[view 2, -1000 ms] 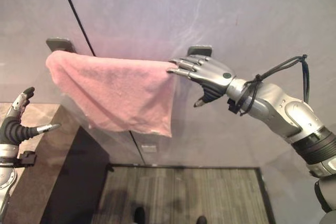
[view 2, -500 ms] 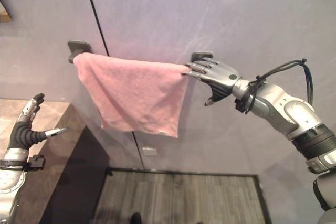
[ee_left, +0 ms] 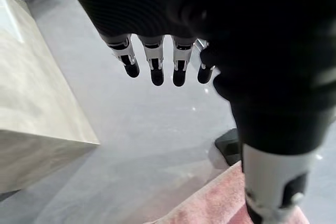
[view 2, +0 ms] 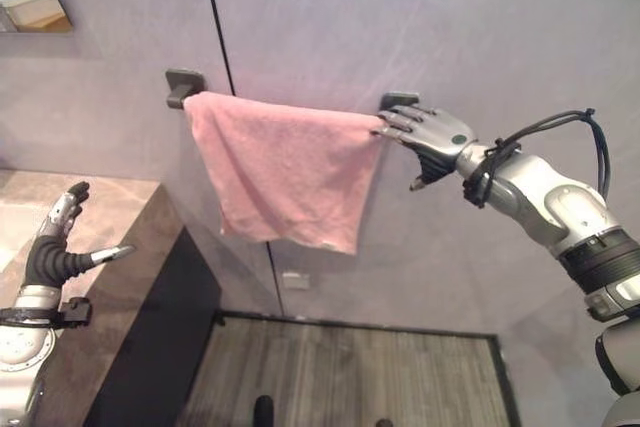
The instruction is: Put brush and paste in cup on sink, flatten towel.
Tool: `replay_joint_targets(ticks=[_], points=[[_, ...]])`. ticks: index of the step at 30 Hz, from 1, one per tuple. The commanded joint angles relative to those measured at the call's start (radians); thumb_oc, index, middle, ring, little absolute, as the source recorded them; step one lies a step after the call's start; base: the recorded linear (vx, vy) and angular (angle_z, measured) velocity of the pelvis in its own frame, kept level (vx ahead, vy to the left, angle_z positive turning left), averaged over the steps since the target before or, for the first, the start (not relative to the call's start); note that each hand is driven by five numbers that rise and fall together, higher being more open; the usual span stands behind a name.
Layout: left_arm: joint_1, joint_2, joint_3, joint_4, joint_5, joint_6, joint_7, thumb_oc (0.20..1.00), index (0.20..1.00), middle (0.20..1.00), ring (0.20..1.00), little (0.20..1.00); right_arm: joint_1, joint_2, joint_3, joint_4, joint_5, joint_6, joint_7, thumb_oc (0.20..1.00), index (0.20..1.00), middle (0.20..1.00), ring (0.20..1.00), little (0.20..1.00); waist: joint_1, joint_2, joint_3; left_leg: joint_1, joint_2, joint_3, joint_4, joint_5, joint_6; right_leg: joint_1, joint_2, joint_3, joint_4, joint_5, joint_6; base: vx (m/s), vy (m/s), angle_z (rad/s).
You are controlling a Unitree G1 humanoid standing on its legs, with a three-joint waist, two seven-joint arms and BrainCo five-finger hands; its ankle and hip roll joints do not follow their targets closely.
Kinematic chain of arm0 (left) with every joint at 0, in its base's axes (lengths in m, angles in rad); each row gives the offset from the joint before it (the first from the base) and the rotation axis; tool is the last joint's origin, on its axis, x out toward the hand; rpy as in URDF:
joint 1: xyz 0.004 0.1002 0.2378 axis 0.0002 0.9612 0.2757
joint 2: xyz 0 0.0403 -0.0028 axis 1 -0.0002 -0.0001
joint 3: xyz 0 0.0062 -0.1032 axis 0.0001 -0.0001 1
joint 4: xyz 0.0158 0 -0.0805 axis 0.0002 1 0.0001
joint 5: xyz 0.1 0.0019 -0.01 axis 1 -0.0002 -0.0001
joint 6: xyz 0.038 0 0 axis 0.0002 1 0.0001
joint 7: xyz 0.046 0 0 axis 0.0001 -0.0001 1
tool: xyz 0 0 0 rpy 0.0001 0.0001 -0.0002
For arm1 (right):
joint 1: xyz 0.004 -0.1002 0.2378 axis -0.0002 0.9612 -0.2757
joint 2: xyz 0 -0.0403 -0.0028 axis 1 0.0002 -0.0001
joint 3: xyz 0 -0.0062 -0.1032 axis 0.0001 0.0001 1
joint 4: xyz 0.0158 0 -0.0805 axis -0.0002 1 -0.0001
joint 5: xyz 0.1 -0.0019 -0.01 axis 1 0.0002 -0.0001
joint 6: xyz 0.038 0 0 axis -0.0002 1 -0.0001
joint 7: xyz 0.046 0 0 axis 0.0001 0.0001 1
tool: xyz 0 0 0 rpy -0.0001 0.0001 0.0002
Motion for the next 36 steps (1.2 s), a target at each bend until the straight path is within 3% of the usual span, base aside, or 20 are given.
replay_joint_targets(ticks=[1, 3, 8, 9, 10, 11, 12, 27, 32, 36], points=[[-0.062, -0.013, 0.038, -0.028, -0.030, -0.037, 0.029, 1.000, 1.000, 1.000, 1.000, 1.000, 0.056, -0.086, -0.019, 0.168, -0.066, 0.147, -0.009, 1.000, 1.000, 1.000, 1.000, 1.000, -0.026, 0.011, 0.054, 0.106, 0.037, -0.012, 0.004, -0.008, -0.009, 0.116, -0.035, 0.010, 0.008, 0.050, 0.033, 0.01, 0.001, -0.04], [-0.062, -0.018, 0.038, -0.031, -0.026, -0.036, 0.035, 1.000, 1.000, 1.000, 1.000, 1.000, 0.088, -0.080, -0.061, 0.147, -0.074, 0.150, -0.032, 1.000, 1.000, 1.000, 1.000, 1.000, -0.023, 0.010, 0.054, 0.107, 0.037, -0.011, 0.004, -0.009, -0.009, 0.117, -0.035, 0.010, 0.008, 0.049, 0.033, 0.01, 0.004, -0.02], [-0.050, -0.059, 0.044, -0.043, -0.028, -0.045, 0.050, 1.000, 1.000, 1.000, 1.000, 1.000, 0.218, -0.008, -0.293, 0.062, 0.003, 0.170, -0.164, 1.000, 1.000, 1.000, 1.000, 1.000, -0.032, 0.020, 0.054, 0.111, 0.035, -0.009, 0.004, -0.014, -0.005, 0.118, -0.035, 0.013, 0.008, 0.047, 0.033, 0.01, -0.001, -0.05], [-0.051, -0.064, 0.044, -0.041, -0.030, -0.050, 0.056, 1.000, 1.000, 1.000, 1.000, 1.000, 0.249, 0.024, -0.350, 0.053, 0.036, 0.174, -0.200, 1.000, 1.000, 1.000, 1.000, 1.000, -0.033, 0.021, 0.053, 0.109, 0.034, -0.009, 0.004, -0.013, -0.004, 0.116, -0.035, 0.014, 0.008, 0.047, 0.032, 0.00, 0.000, 0.00], [-0.052, -0.086, 0.028, -0.038, -0.042, -0.060, 0.065, 1.000, 1.000, 1.000, 1.000, 1.000, 0.300, 0.118, -0.477, 0.015, 0.177, 0.153, -0.289, 1.000, 1.000, 1.000, 1.000, 1.000, -0.035, 0.027, 0.055, 0.116, 0.035, -0.009, 0.004, -0.021, -0.003, 0.123, -0.034, 0.016, 0.008, 0.039, 0.031, 0.01, -0.005, 0.20], [-0.054, -0.083, 0.026, -0.038, -0.042, -0.061, 0.065, 1.000, 1.000, 1.000, 1.000, 1.000, 0.308, 0.119, -0.484, 0.012, 0.178, 0.153, -0.288, 1.000, 1.000, 1.000, 1.000, 1.000, -0.032, 0.024, 0.055, 0.113, 0.034, -0.010, 0.004, -0.015, -0.002, 0.121, -0.035, 0.016, 0.008, 0.043, 0.030, 0.00, 0.000, 0.00], [-0.060, -0.099, 0.012, -0.030, -0.061, -0.066, 0.068, 1.000, 1.000, 1.000, 1.000, 1.000, 0.325, 0.175, -0.528, -0.008, 0.255, 0.123, -0.325, 1.000, 1.000, 1.000, 1.000, 1.000, -0.034, 0.027, 0.054, 0.113, 0.033, -0.009, 0.004, -0.016, 0.000, 0.120, -0.034, 0.018, 0.008, 0.042, 0.029, -0.01, -0.004, -0.23], [-0.087, -0.183, -0.005, -0.094, -0.092, -0.103, 0.124, 1.000, 1.000, 1.000, 1.000, 1.000, 0.415, 0.451, -0.724, -0.331, 0.635, -0.054, -0.363, 1.000, 1.000, 1.000, 1.000, 1.000, -0.050, 0.030, 0.042, 0.146, 0.039, 0.011, 0.004, -0.027, 0.005, 0.130, -0.027, 0.037, 0.008, 0.030, 0.021, 0.00, -0.003, -0.07], [-0.058, -0.250, 0.017, -0.136, -0.149, -0.117, 0.126, 1.000, 1.000, 1.000, 1.000, 1.000, 0.518, 0.476, -0.828, -0.386, 0.603, -0.061, -0.393, 1.000, 1.000, 1.000, 1.000, 1.000, -0.059, 0.027, 0.038, 0.148, 0.040, 0.012, 0.004, -0.031, 0.005, 0.130, -0.026, 0.040, 0.008, 0.028, 0.020, 0.00, 0.000, 0.00], [-0.002, -0.294, -0.008, -0.081, -0.185, -0.092, 0.077, 1.000, 1.000, 1.000, 1.000, 1.000, 0.666, 0.496, -0.875, -0.295, 0.641, -0.044, -0.368, 1.000, 1.000, 1.000, 1.000, 1.000, -0.071, 0.027, 0.035, 0.154, 0.042, 0.016, 0.004, -0.032, 0.007, 0.129, -0.022, 0.045, 0.008, 0.029, 0.019, 0.00, -0.006, -0.02]])
